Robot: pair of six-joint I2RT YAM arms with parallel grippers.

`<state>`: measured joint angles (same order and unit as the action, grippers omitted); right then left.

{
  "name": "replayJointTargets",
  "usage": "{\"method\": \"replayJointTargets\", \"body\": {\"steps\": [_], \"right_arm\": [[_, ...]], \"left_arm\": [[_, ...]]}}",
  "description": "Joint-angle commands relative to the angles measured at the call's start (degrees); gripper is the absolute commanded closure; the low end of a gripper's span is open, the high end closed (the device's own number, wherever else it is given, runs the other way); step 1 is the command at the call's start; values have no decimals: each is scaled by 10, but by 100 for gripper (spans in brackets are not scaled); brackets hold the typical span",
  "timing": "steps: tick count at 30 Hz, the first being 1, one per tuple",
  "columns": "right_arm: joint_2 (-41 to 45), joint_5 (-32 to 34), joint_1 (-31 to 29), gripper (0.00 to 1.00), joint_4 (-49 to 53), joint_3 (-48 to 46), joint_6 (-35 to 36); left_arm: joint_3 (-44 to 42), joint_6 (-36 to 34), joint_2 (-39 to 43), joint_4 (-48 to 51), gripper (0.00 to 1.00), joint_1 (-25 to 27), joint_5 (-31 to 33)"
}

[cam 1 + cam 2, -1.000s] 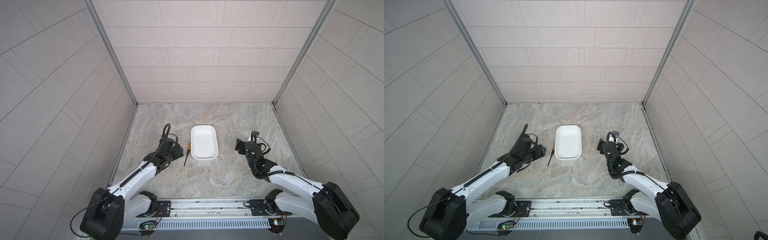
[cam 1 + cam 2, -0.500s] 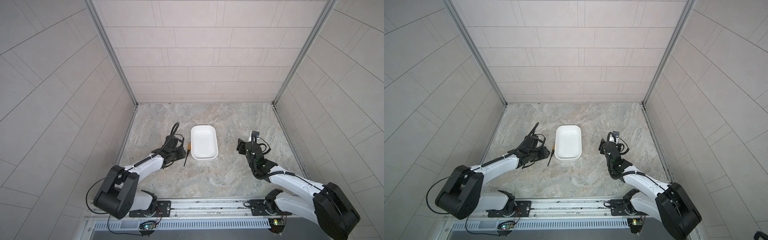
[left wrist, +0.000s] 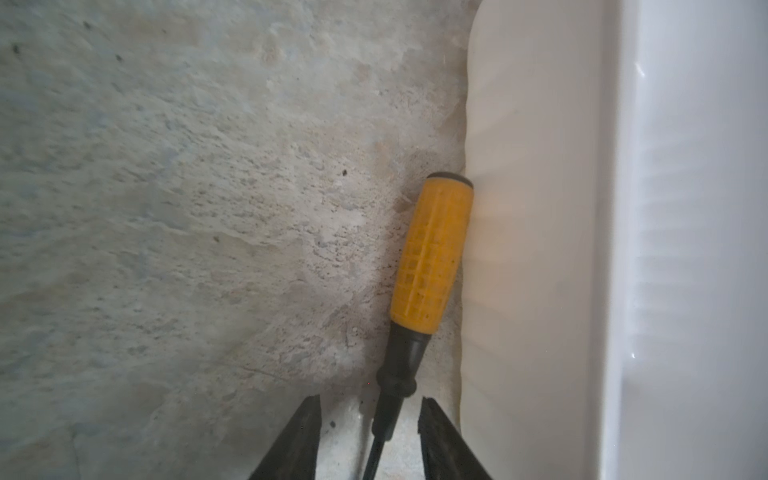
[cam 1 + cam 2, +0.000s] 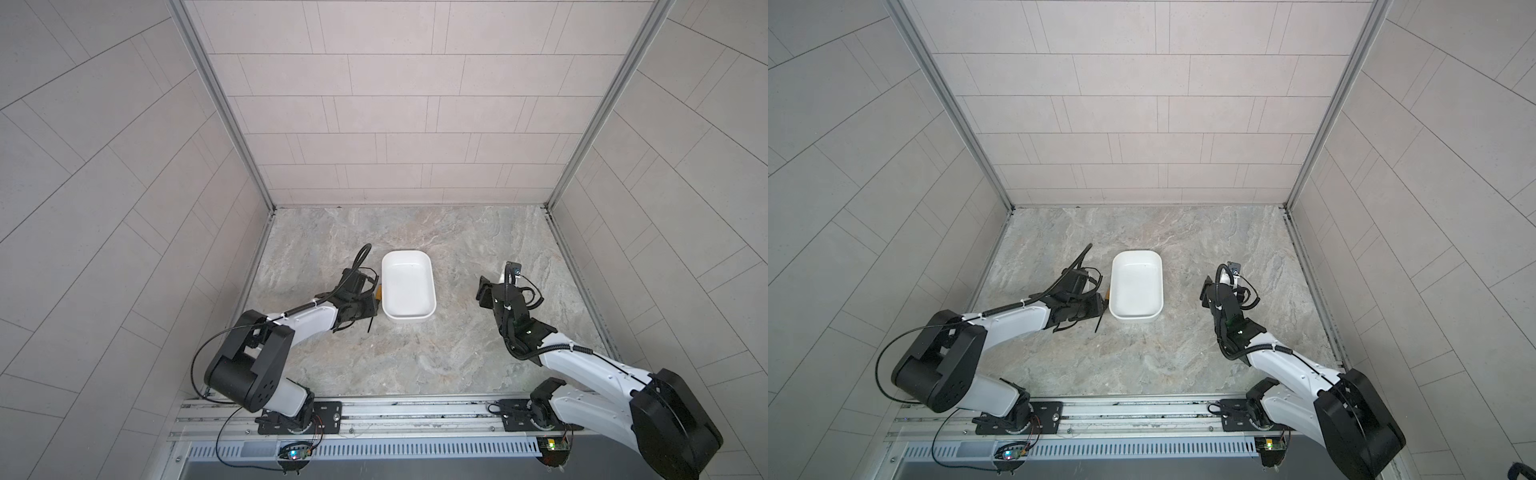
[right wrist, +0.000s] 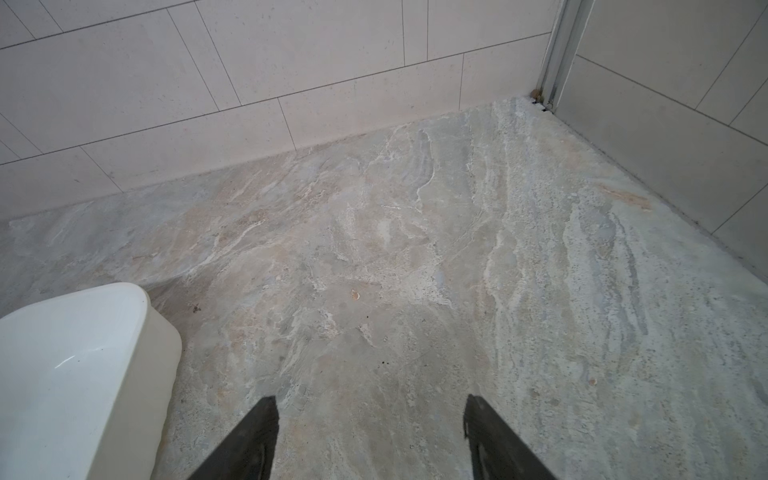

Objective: Put the screwdriver in the bin
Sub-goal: 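Close the left gripper on the screwdriver shaft and lift it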

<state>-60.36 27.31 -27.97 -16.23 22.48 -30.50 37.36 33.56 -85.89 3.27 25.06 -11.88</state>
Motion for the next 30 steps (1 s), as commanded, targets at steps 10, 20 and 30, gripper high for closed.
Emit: {"method": "replayJointTargets", "body": {"steps": [10,20,30], "right_arm": [[19,32,9,30,6,-12,-5],[33,29,16,31,3,-23,-11],[33,4,28,32,6,-22,-26]], "left_arm": [[49,-21,-73,18,62,26,52],[6,-17,-13,50,84,32,139],[-10,3,59,89,98,31,161]]}}
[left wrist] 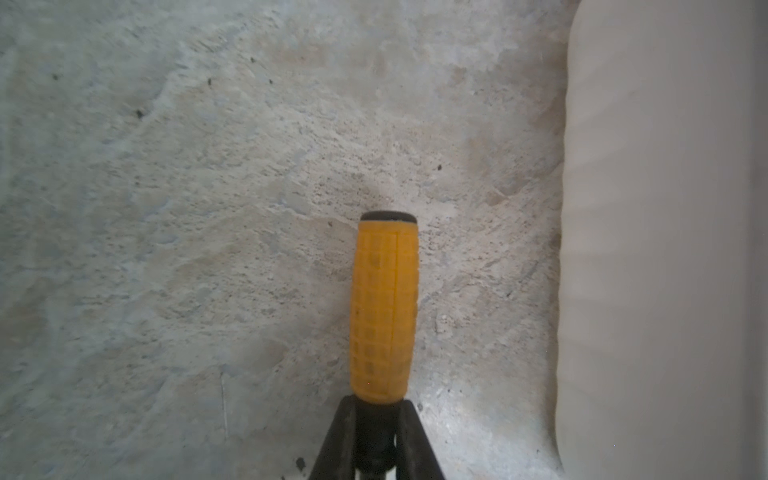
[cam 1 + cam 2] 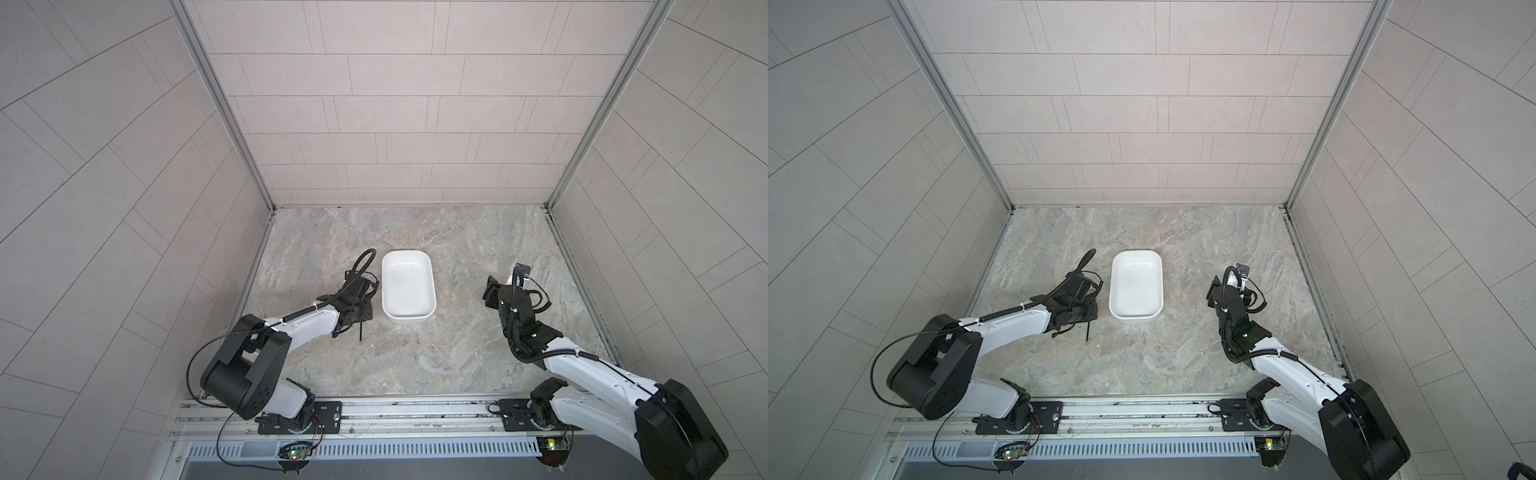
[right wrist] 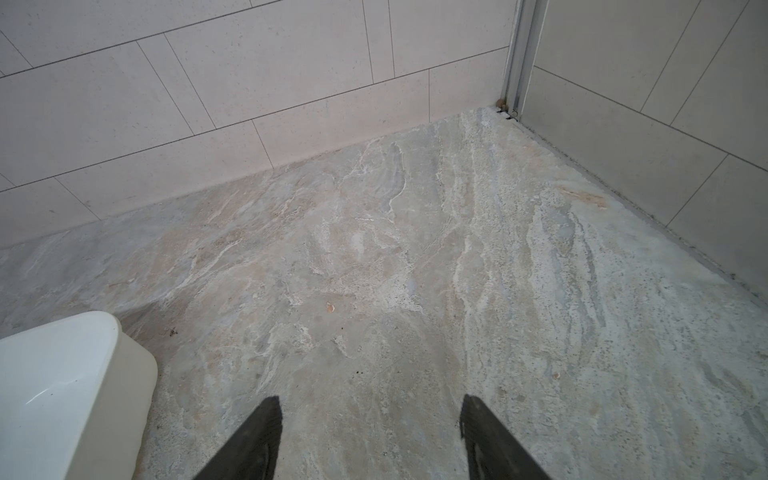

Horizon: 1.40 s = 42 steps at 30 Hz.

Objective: Put the screwdriver in the bin
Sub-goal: 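Close the left gripper on the screwdriver shaft and lift it, then carry the screwdriver over the white bin with the left gripper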

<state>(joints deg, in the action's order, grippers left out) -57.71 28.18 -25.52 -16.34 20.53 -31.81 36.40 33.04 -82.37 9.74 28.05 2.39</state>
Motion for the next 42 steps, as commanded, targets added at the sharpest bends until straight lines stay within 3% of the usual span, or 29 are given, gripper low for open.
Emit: {"method": "replayJointTargets", "body": {"steps": [1,11,15,20,28,40,42], "right_arm": [[10,-5,4,32,12,-1,-11],[11,5,13,32,-9,-21,-24],[12,-3,14,32,7,-10,-24],[9,1,16,32,-19,-20,-30],[-2,-8,21,32,-1,-10,-32],[-17,-20,31,31,-6,-6,-49],[-12,-24,31,30,4,-4,-46]], "left_arm": [[-1,13,34,27,99,1,21],[51,42,142,74,100,2,27],[91,70,151,75,100,13,15],[137,124,89,9,100,50,-19],[254,142,-97,-38,100,111,-25],[271,147,-133,-41,100,115,-19],[266,157,-127,-35,90,116,-3]]}}
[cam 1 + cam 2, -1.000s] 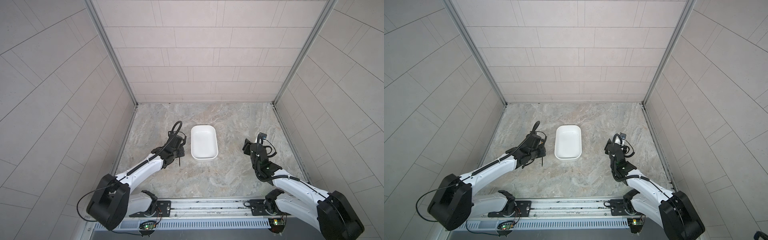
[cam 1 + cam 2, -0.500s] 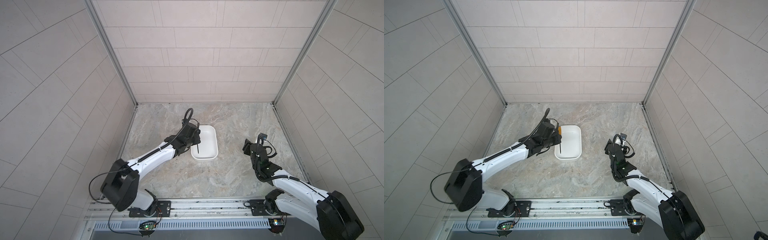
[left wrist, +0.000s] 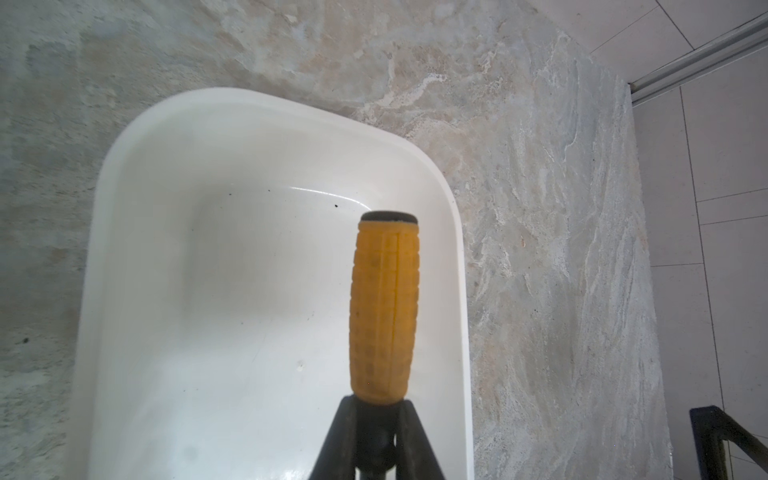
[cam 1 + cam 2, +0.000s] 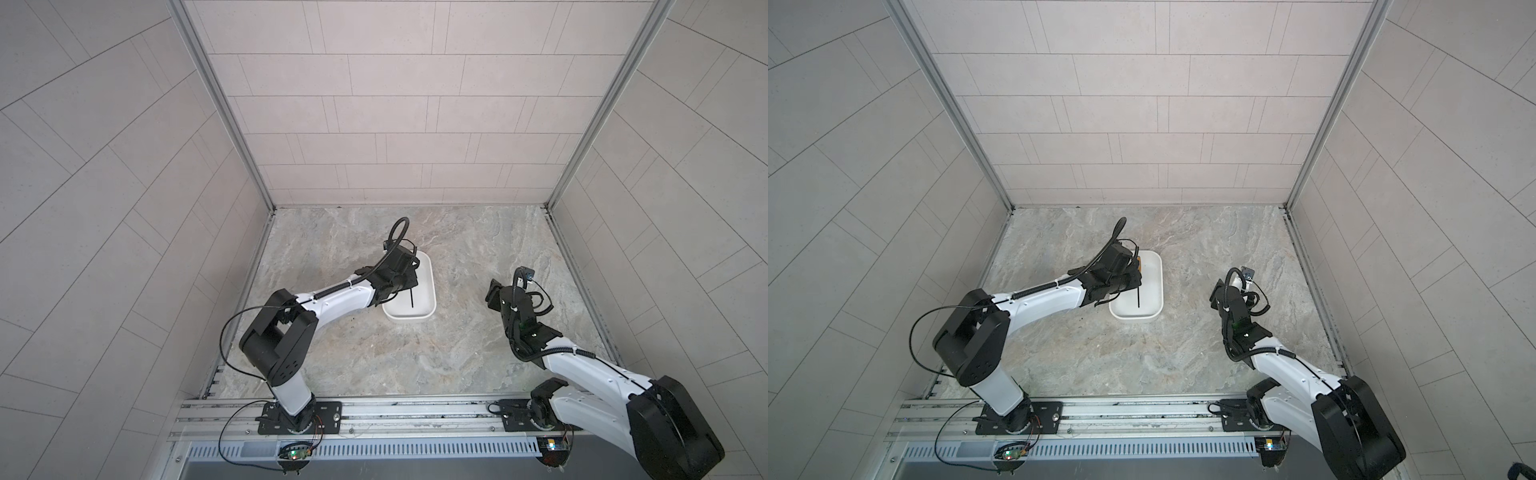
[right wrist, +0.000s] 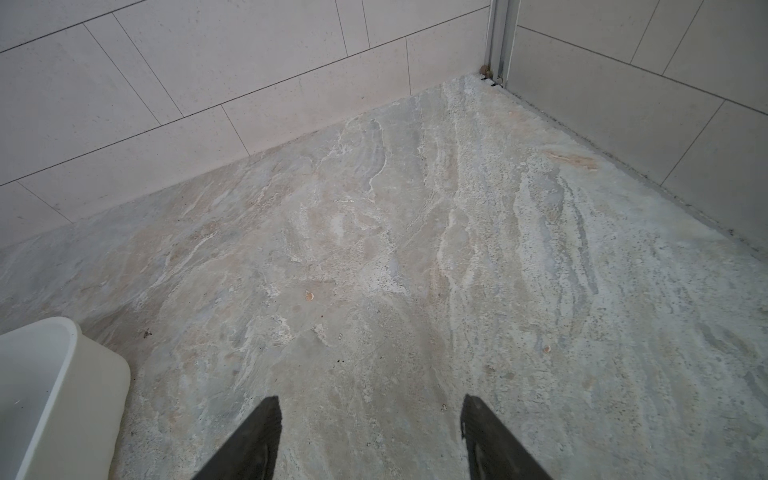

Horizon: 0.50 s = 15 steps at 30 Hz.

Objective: Put the screwdriver in the bin
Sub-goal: 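Carry the screwdriver over the white bin with the left gripper, then lower the screwdriver into the bin and open the left gripper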

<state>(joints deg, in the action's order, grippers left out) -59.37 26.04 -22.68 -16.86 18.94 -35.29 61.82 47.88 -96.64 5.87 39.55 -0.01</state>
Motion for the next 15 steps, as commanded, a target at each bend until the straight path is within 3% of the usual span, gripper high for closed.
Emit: {"method": "replayJointTargets", "body": {"steps": [1,3,4,7,12,13,14,15], "right_arm": [[6,2,3,30,8,7,-15],[6,5,4,29,-11,-3,-21],[6,0,4,29,-15,-2,-20],[7,-5,4,28,6,6,-16],[5,-13,6,27,-6,3,-21],[7,-15,6,26,3,5,-19],[7,-10,6,26,6,3,-21],[7,0,6,26,1,-3,-25]], "left_arm": [[11,11,18,6,83,0,26],[22,5,19,29,62,1,29],[35,4,18,54,56,0,33],[79,-5,17,135,48,0,54],[76,-76,73,172,39,0,91],[61,-88,97,172,32,1,113],[40,-106,119,157,6,0,124],[14,-131,147,136,0,1,134]]}}
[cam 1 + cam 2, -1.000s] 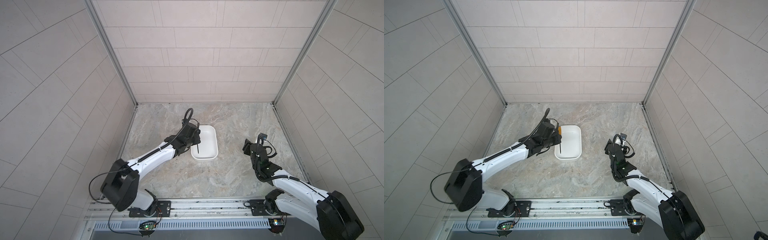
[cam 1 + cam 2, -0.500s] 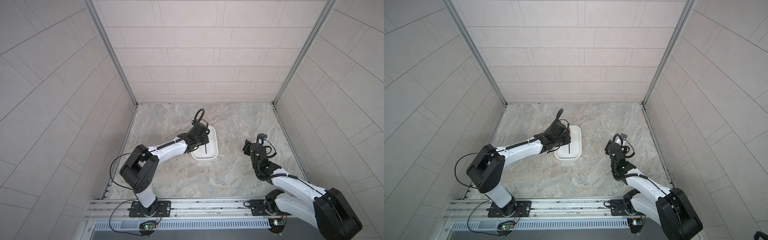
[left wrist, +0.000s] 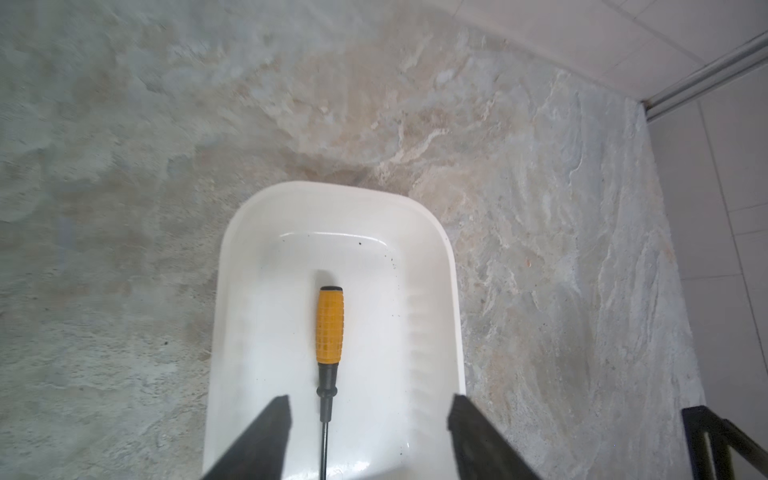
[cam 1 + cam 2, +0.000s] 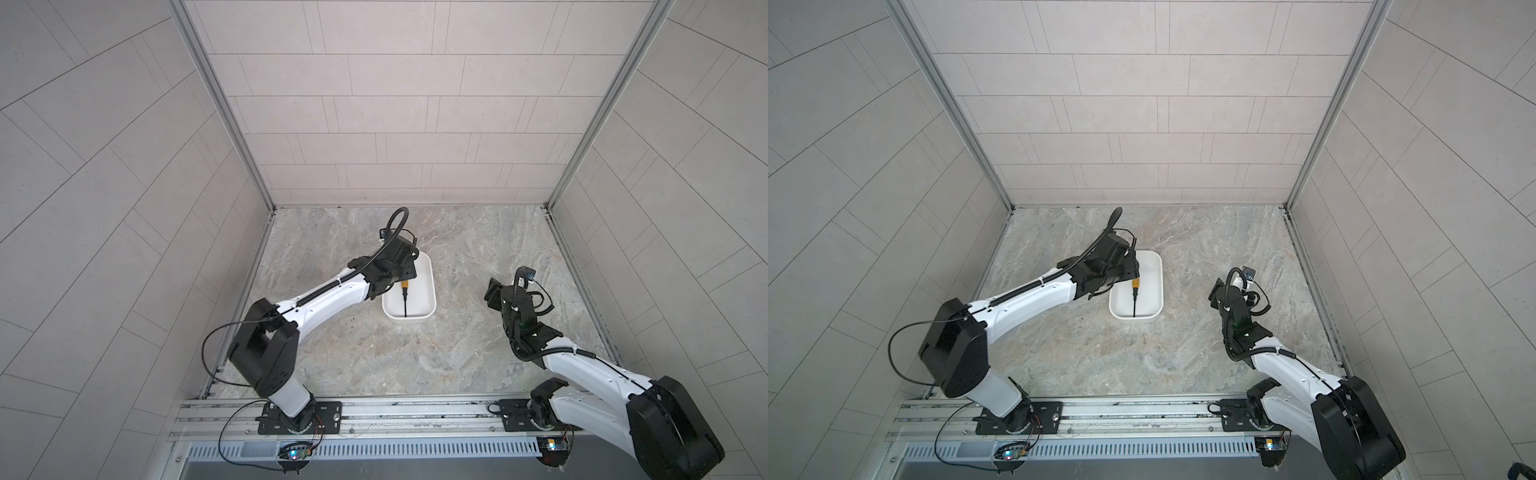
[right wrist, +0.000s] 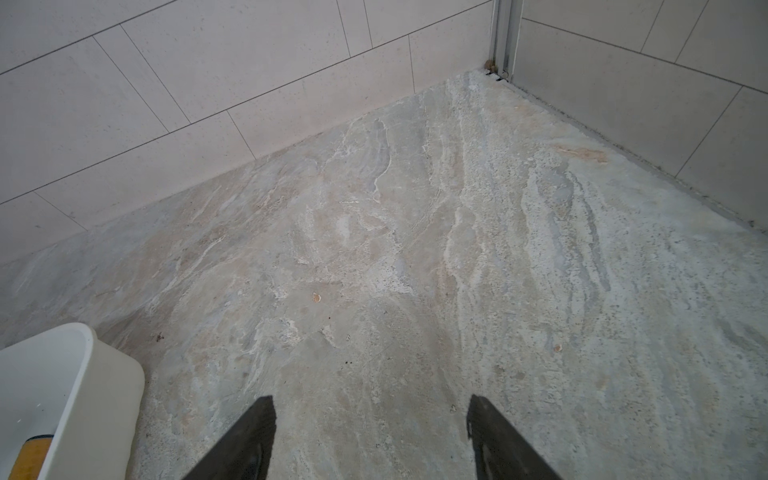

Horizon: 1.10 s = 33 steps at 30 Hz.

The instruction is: Put the screwdriver in the bin

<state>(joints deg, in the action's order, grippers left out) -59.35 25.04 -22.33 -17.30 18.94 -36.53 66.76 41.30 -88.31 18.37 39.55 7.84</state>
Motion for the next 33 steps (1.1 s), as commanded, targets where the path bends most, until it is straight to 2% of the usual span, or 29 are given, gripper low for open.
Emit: {"method": "replayJointTargets", "body": {"steps": [1,3,4,7,9,14,15,16,17,21,23,25,27,29,33], "right_arm": [[5,16,3,26,-10,-10,-15],[4,14,3,26,-22,-12,-15],[6,12,3,25,-16,-10,-15],[4,24,2,24,-10,-16,-23],[-5,34,2,23,-35,-26,-21],[-23,13,2,16,-38,-24,-19],[-26,12,1,12,-40,-22,-14],[-29,8,1,2,-45,-22,-8],[-30,2,2,1,-50,-21,-1],[-20,-24,2,1,-79,-6,84],[2,-15,1,1,-66,12,135],[25,42,2,1,-15,41,170],[38,148,6,1,34,65,166],[28,171,30,0,-8,57,210],[-44,143,79,0,-189,-3,359]], "left_arm": [[-63,-93,90,-6,0,1,62],[-116,-149,138,-21,0,1,82],[-142,-157,160,-11,0,0,116],[-229,-147,217,18,0,0,202],[-287,-142,248,19,0,0,234],[-384,-135,311,17,0,1,266],[-398,-128,323,14,0,1,267],[-408,-133,339,4,0,0,259],[-413,-140,353,0,0,0,253],[-450,-128,407,-23,0,-1,271],[-465,-129,428,-35,0,-1,262],[-472,-134,454,-42,0,-1,253],[-479,-135,467,-42,0,0,249],[-483,-134,478,-41,0,0,243],[-492,-139,489,-56,0,0,238]]}}
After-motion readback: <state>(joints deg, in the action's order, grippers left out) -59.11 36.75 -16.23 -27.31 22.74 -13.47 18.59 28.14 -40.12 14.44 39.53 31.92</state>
